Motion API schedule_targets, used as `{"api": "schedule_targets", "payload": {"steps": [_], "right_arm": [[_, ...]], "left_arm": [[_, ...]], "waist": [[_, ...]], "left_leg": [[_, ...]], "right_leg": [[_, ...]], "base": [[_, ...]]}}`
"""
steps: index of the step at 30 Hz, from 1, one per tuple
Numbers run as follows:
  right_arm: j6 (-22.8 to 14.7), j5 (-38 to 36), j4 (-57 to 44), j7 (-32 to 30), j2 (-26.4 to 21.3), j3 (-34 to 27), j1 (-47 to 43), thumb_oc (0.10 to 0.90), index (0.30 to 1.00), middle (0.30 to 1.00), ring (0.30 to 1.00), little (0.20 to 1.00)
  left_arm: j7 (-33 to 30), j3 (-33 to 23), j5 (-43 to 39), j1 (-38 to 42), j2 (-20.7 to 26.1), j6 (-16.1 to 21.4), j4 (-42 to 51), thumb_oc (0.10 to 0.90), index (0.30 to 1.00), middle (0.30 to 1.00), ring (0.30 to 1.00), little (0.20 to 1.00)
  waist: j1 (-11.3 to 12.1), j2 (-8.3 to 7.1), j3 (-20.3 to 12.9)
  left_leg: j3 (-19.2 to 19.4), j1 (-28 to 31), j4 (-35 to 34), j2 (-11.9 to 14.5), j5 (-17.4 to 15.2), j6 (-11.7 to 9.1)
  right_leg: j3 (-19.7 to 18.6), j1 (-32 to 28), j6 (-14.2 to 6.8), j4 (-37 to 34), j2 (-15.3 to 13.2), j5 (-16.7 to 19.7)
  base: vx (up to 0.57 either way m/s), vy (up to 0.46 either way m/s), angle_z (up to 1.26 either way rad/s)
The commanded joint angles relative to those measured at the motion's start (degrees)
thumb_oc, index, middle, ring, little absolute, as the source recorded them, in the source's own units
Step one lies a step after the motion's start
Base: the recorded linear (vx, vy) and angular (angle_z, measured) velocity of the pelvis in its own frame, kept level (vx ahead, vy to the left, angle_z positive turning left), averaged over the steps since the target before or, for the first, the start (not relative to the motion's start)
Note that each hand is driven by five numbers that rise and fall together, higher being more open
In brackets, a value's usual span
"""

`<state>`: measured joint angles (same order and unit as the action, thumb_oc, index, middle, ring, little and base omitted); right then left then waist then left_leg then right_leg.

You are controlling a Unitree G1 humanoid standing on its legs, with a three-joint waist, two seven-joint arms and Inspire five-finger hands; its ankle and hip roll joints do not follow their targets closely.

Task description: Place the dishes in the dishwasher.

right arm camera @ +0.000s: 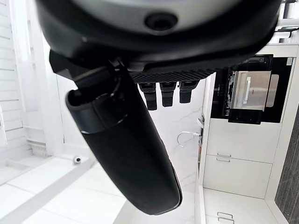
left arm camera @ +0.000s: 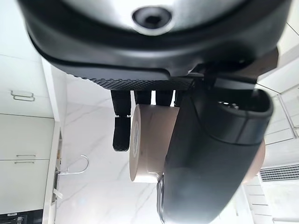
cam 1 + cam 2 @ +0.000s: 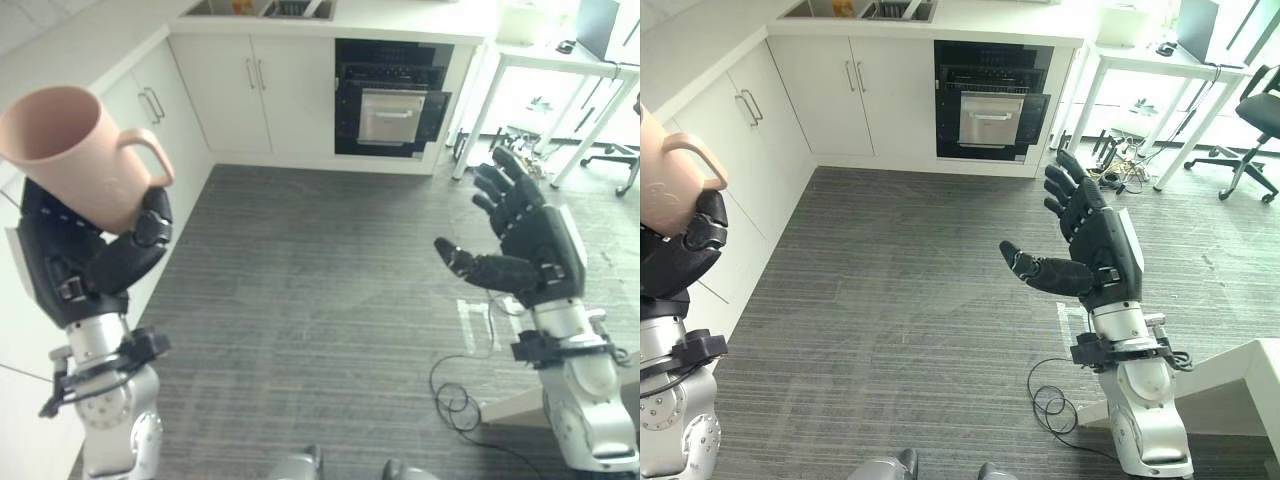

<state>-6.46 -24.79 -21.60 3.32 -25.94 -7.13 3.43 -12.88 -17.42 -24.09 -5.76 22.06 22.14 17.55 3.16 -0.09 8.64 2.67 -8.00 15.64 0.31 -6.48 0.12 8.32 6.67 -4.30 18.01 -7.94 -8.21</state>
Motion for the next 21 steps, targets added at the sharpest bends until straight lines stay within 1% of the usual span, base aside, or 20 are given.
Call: {"api": "schedule_targets", "payload": {"steps": [1,3,5,6,7,8,9,10,11,12,13,14,15,16,17,18,19,20,21], "right_arm": [[-5.23,-0.21,-5.08,-1.35,-2.42,-1.91,-3.35,0.800,0.900,0.900,0.900,0.900],[-5.53,-1.48,-5.08,-0.48,-2.30,-2.63,-2.29,0.800,0.900,0.900,0.900,0.900],[-5.60,-1.63,-5.05,-0.30,-2.33,-2.69,-2.20,0.800,0.900,0.900,0.900,0.900],[-5.99,-2.15,-4.74,0.58,-2.71,-2.89,-2.00,0.800,0.900,0.900,0.900,0.900],[-6.59,-1.95,-4.39,1.08,-3.14,-3.01,-2.08,0.800,0.900,0.900,0.900,0.900],[-7.12,-1.51,-4.00,1.21,-3.30,-3.04,-2.11,0.800,0.900,0.900,0.900,0.900],[-7.70,-1.18,-3.35,1.32,-3.38,-2.99,-2.31,0.800,0.900,0.900,0.900,0.900],[-8.14,-0.82,-2.49,1.67,-2.92,-3.15,-2.51,0.800,0.900,0.900,0.900,0.900],[-8.08,-0.42,-2.20,1.72,-2.44,-3.23,-2.56,0.800,0.900,0.900,0.900,0.900],[-7.77,-0.24,-2.16,1.67,-2.15,-3.10,-2.70,0.800,0.900,0.900,0.900,0.900],[-7.37,0.00,-2.20,1.77,-1.72,-2.80,-2.81,0.800,0.900,0.900,0.900,0.900],[-7.17,-0.52,-2.26,2.47,-1.48,-2.56,-2.64,0.800,0.900,0.900,0.900,0.900],[-7.02,-1.06,-2.38,2.87,-1.57,-2.50,-2.43,0.800,0.900,0.900,0.900,0.900],[-6.71,-1.87,-3.01,3.85,-1.51,-2.56,-1.55,0.800,0.900,0.900,0.900,0.900],[-7.08,-3.02,-3.16,5.00,-1.77,-3.10,0.08,0.800,0.900,0.900,0.900,0.900],[-7.11,-4.14,-2.91,5.07,-2.60,-3.33,0.49,0.800,0.900,0.900,0.900,0.900],[-7.13,-4.49,-2.80,5.42,-2.72,-3.11,0.62,0.800,0.900,0.900,0.900,0.900],[-7.32,-5.05,-2.63,6.01,-2.87,-3.21,0.89,0.800,0.900,0.900,0.900,0.900],[-7.40,-5.62,-2.57,6.71,-2.80,-3.47,1.15,0.800,0.900,0.900,0.900,0.900]], "left_arm": [[2.32,0.48,0.62,3.32,3.18,5.85,5.20,0.400,0.300,0.300,0.300,0.300],[3.33,0.68,-0.10,2.13,2.53,6.28,5.41,0.400,0.300,0.300,0.300,0.300],[3.33,0.69,-0.04,2.02,2.46,6.41,5.39,0.400,0.300,0.300,0.300,0.300],[3.18,1.00,0.04,1.78,2.24,7.04,5.24,0.400,0.300,0.300,0.300,0.300],[3.31,1.39,-0.17,1.94,2.00,7.70,5.00,0.400,0.300,0.300,0.300,0.300],[3.30,1.70,0.12,2.18,1.78,8.06,4.79,0.400,0.300,0.300,0.300,0.300],[3.37,2.22,0.38,2.63,1.57,8.54,4.28,0.400,0.300,0.300,0.300,0.300],[3.82,2.47,-0.14,2.77,1.22,8.95,3.84,0.400,0.300,0.300,0.300,0.300],[4.55,2.35,-0.75,2.76,0.81,8.97,3.57,0.400,0.300,0.300,0.300,0.300],[5.15,2.26,-1.22,2.68,0.59,8.92,3.45,0.400,0.300,0.300,0.300,0.300],[5.41,2.34,-1.23,2.47,0.45,8.96,3.39,0.400,0.300,0.300,0.300,0.300],[5.12,2.41,-1.02,2.11,0.67,9.10,3.43,0.400,0.300,0.300,0.300,0.300],[4.77,2.58,-0.76,2.02,0.67,9.26,3.39,0.400,0.300,0.300,0.300,0.300],[3.72,2.77,0.06,1.71,0.91,9.60,3.34,0.400,0.300,0.300,0.300,0.300],[2.89,2.85,0.62,0.60,1.00,10.63,3.29,0.400,0.300,0.300,0.300,0.300],[3.14,2.76,0.53,0.28,1.03,10.71,3.22,0.400,0.300,0.300,0.300,0.300],[3.18,2.83,1.00,0.19,0.73,10.44,3.25,0.400,0.300,0.300,0.300,0.300],[2.97,2.95,1.60,0.00,0.83,10.43,3.27,0.400,0.300,0.300,0.300,0.300],[2.86,3.07,2.20,0.01,0.90,10.31,3.24,0.400,0.300,0.300,0.300,0.300]], "waist": [[-1.57,-0.23,-5.37],[-2.12,-0.28,-5.09],[-2.11,-0.27,-5.02],[-2.25,-0.43,-4.34],[-2.29,-1.20,-3.29],[-2.18,-2.29,-2.39],[-1.68,-4.08,-0.07],[-1.37,-4.07,1.51],[-1.46,-3.72,2.20],[-1.24,-3.47,2.45],[-1.08,-2.83,2.43],[-1.01,-1.14,2.74],[-1.01,-0.21,2.43],[-1.00,1.08,1.89],[-0.71,1.77,1.23],[-0.94,1.68,0.89],[-0.81,1.79,0.38],[-0.82,1.89,0.11],[-0.97,1.92,-0.31]], "left_leg": [[-1.07,0.01,1.55,1.77,-3.08,-3.24],[-0.71,1.48,1.55,1.83,-3.50,-3.31],[-0.63,1.66,1.55,1.88,-3.40,-3.39],[0.39,2.80,1.55,1.99,-1.48,-3.95],[2.36,3.66,1.55,1.70,3.71,-4.58],[3.60,4.22,1.55,1.19,7.50,-5.08],[4.04,1.21,9.97,0.37,10.66,-5.73],[4.24,-2.18,13.57,0.81,11.74,-5.87],[6.13,-3.58,10.56,2.32,11.63,-5.75],[7.39,-3.47,7.18,3.10,12.03,-5.71],[8.71,-3.17,1.55,4.18,12.87,-5.76],[8.94,-6.62,1.55,6.92,10.68,-6.00],[8.74,-8.17,1.55,8.09,9.83,-6.31],[7.67,-11.76,1.55,9.98,10.72,-7.31],[5.18,-14.75,1.55,10.83,12.55,-8.32],[5.70,-15.08,1.55,11.10,10.60,-8.01],[5.46,-14.85,1.55,10.94,10.73,-8.05],[5.67,-15.18,1.55,11.29,10.75,-8.08],[6.31,-14.89,1.55,11.48,10.16,-7.92]], "right_leg": [[1.36,-1.04,-0.83,-0.82,3.11,-2.27],[0.33,-1.04,-0.47,-0.82,3.95,-2.27],[0.25,-1.09,-0.39,-0.82,4.05,-2.27],[-0.23,-1.36,0.14,-0.82,4.53,-2.20],[-1.14,-1.82,1.03,-0.82,4.90,-2.27],[-1.94,-2.17,1.70,-0.82,4.50,-2.08],[-2.79,-3.01,2.65,-0.82,3.73,-1.34],[-2.65,-3.76,3.13,-0.82,4.18,-0.98],[-2.37,-4.52,2.93,-0.82,4.78,-1.41],[-2.32,-5.03,2.66,-0.82,4.99,-1.82],[-2.27,-5.63,2.16,-0.82,5.41,-2.47],[-2.30,-6.95,1.45,-0.82,6.76,-3.66],[-2.30,-7.18,1.24,-0.82,7.48,-3.99],[-2.87,-8.38,0.96,-0.82,8.66,-5.00],[-4.53,-10.29,1.28,-0.82,10.18,-6.66],[-4.79,-10.54,1.55,-0.82,10.42,-7.36],[-5.17,-11.06,1.42,-0.82,10.35,-7.94],[-5.16,-11.63,1.30,-0.82,10.12,-8.31],[-5.08,-12.06,1.09,-0.82,9.77,-8.64]], "base": [[0.04,-0.079,-0.03],[0.09,-0.146,-0.11],[0.06,-0.092,-0.13],[0.09,-0.164,-0.23],[0.10,-0.239,-0.29],[0.05,-0.299,-0.41],[0.04,-0.263,-0.34],[0.08,-0.200,-0.21],[0.14,-0.059,0.07],[0.20,0.037,0.17],[0.25,0.135,0.07],[0.25,0.167,0.02],[0.33,0.222,-0.07],[0.46,0.237,-0.14],[0.53,0.259,-0.33],[0.48,0.221,-0.53],[0.37,0.171,-0.49],[0.31,0.140,-0.38],[0.36,0.158,-0.30]]}}
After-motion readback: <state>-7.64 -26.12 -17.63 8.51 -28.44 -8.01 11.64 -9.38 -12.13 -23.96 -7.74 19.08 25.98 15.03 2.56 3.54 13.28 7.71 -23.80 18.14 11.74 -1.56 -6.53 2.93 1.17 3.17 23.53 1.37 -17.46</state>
